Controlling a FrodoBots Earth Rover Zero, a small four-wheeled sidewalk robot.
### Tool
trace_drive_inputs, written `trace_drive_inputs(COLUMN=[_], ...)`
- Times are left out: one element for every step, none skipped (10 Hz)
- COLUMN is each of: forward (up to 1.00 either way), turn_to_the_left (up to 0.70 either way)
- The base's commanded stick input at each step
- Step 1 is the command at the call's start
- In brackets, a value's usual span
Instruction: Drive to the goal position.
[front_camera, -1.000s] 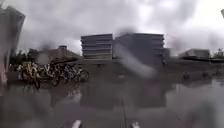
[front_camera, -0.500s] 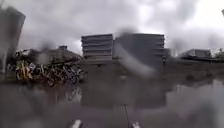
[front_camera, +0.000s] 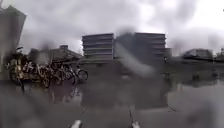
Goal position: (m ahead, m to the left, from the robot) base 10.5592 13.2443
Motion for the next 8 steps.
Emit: trace_drive_inputs(forward=[0.70, 0.70, 0.70, 0.70, 0.70, 0.70, 0.70, 0.70], turn_to_the_left=[0.10, 0.00, 0.00, 0.00, 0.00, 0.00, 0.00, 0.00])
